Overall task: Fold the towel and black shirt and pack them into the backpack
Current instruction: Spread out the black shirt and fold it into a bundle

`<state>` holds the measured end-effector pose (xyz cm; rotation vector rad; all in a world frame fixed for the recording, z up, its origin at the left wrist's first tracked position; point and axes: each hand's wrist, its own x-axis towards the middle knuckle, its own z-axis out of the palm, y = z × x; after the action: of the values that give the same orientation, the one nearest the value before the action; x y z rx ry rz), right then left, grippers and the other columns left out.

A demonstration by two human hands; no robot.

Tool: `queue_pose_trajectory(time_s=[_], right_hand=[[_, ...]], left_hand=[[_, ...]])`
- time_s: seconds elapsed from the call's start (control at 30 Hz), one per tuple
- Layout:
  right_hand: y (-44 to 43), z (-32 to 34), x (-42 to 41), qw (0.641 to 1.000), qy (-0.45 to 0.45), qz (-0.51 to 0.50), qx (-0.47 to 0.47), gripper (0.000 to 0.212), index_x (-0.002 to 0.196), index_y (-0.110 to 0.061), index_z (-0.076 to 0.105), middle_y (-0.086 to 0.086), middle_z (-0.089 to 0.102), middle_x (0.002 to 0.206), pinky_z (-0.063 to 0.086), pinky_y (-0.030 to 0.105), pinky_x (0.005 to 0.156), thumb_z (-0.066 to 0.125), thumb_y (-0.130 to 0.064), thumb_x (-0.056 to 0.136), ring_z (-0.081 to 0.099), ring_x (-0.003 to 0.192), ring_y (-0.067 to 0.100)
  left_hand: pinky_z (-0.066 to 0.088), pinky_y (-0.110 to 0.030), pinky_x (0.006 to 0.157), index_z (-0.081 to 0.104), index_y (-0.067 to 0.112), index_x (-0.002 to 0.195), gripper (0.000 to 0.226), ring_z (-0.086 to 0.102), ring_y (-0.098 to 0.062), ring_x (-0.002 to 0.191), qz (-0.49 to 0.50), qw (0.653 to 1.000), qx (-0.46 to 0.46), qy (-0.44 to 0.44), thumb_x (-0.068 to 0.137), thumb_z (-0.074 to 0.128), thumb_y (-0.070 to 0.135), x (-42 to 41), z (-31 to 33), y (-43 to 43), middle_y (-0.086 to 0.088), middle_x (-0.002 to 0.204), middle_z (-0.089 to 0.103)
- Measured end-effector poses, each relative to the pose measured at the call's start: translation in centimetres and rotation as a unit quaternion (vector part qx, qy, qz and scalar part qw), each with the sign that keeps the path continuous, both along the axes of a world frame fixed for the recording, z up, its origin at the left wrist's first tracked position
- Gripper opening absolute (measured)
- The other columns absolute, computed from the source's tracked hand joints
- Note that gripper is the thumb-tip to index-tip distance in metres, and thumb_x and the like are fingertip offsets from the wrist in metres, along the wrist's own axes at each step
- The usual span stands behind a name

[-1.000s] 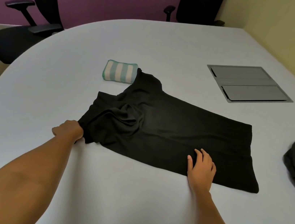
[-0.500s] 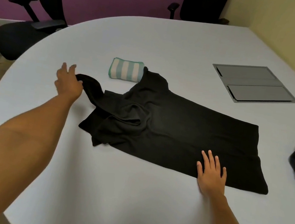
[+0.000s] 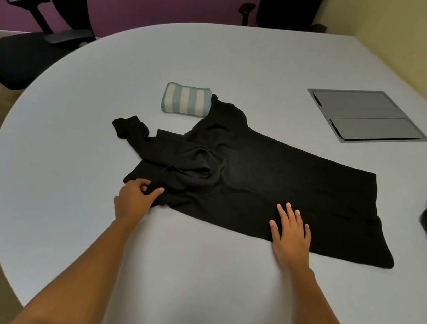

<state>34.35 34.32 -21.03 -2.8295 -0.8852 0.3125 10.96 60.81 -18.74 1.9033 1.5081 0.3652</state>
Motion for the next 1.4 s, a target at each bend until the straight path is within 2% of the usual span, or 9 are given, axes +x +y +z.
queue_pose_trajectory(time_s=[0.13,0.3,0.4,0.57,0.7,0.8,0.93,1.07,1.4], right_hand=[[-0.1,-0.4,-0.7,0.997,0.025,0.030,-0.061,0.055,0.150,-0.036,0.000,-0.007,-0.005,0.160,-0.001,0.044,0.118,0.019,-0.048,0.100,-0.008,0.147,0.017],[-1.4,-0.5,-0.7,0.994,0.031,0.059,-0.084,0.055,0.149,-0.039,-0.005,-0.009,-0.010,0.159,-0.002,0.043,0.119,0.016,-0.051,0.100,-0.011,0.147,0.015],[-1.8,-0.3,-0.4,0.993,0.035,0.063,-0.089,0.055,0.149,-0.038,-0.005,-0.009,-0.010,0.159,-0.003,0.042,0.118,0.017,-0.051,0.100,-0.011,0.147,0.015],[-2.5,-0.4,-0.6,0.993,0.034,0.070,-0.091,0.055,0.148,-0.039,-0.007,-0.009,-0.012,0.159,-0.003,0.042,0.118,0.016,-0.051,0.100,-0.012,0.146,0.014],[-3.0,-0.1,-0.4,0.992,0.029,0.079,-0.091,0.055,0.148,-0.038,-0.007,-0.008,-0.012,0.159,-0.003,0.041,0.119,0.015,-0.051,0.099,-0.012,0.146,0.015],[-3.0,0.0,-0.4,0.993,0.021,0.081,-0.077,0.055,0.149,-0.039,-0.002,-0.010,-0.006,0.160,0.000,0.040,0.119,0.018,-0.052,0.099,-0.008,0.147,0.014],[-2.7,0.7,0.4,0.996,0.003,0.075,-0.046,0.051,0.148,-0.038,0.020,-0.008,0.015,0.158,0.014,0.039,0.117,0.028,-0.049,0.099,0.012,0.146,0.015],[-2.2,1.6,1.8,0.999,-0.009,0.052,-0.001,0.046,0.143,-0.030,0.034,-0.004,0.037,0.147,0.030,0.036,0.109,0.037,-0.042,0.099,0.034,0.136,0.017],[-6.1,3.2,7.6,0.995,-0.057,-0.085,-0.014,0.051,0.146,-0.022,0.030,0.005,0.034,0.148,0.035,0.041,0.105,0.043,-0.033,0.098,0.035,0.134,0.026]], left_hand=[[0.045,-0.037,0.090,0.064,0.006,0.113,0.030,0.060,-0.033,0.105,0.018,0.998,0.023,-0.048,0.092,0.059,0.026,1.0,1.4,1.2,-0.015,0.112,0.066],[0.042,-0.028,0.084,0.061,0.004,0.113,0.028,0.059,-0.027,0.099,0.011,0.991,0.035,-0.132,0.096,0.052,0.025,3.9,4.2,2.9,-0.015,0.109,0.064],[0.043,-0.030,0.090,0.063,0.004,0.110,0.029,0.054,-0.021,0.092,-0.011,0.989,0.006,-0.149,0.095,0.054,0.027,4.5,4.8,3.5,-0.015,0.104,0.063],[0.044,-0.037,0.084,0.063,0.006,0.095,0.033,0.058,-0.033,0.100,-0.035,0.997,-0.050,0.044,0.093,0.051,0.037,1.6,3.0,3.3,-0.012,0.097,0.060],[0.040,-0.037,0.091,0.060,0.009,0.104,0.040,0.055,-0.031,0.107,-0.054,0.975,-0.054,0.209,0.093,0.045,0.045,-1.6,1.5,2.1,-0.011,0.109,0.060],[0.033,-0.037,0.100,0.059,0.010,0.109,0.040,0.054,-0.028,0.110,-0.049,0.960,-0.033,0.272,0.095,0.038,0.041,-1.7,1.0,1.3,-0.011,0.115,0.060],[0.032,-0.038,0.094,0.052,0.008,0.091,0.017,0.057,-0.030,0.097,-0.001,0.974,0.048,0.223,0.092,0.039,0.020,0.1,1.5,0.5,-0.013,0.102,0.063],[0.035,-0.040,0.091,0.060,0.008,0.103,0.021,0.056,-0.033,0.098,-0.001,0.984,0.125,0.126,0.088,0.045,0.009,2.6,2.3,0.3,-0.013,0.103,0.062],[0.035,-0.041,0.101,0.063,0.018,0.106,0.019,0.055,-0.024,0.109,-0.205,0.970,0.120,0.051,0.091,0.051,0.015,12.3,3.7,-2.7,-0.004,0.114,0.060]])
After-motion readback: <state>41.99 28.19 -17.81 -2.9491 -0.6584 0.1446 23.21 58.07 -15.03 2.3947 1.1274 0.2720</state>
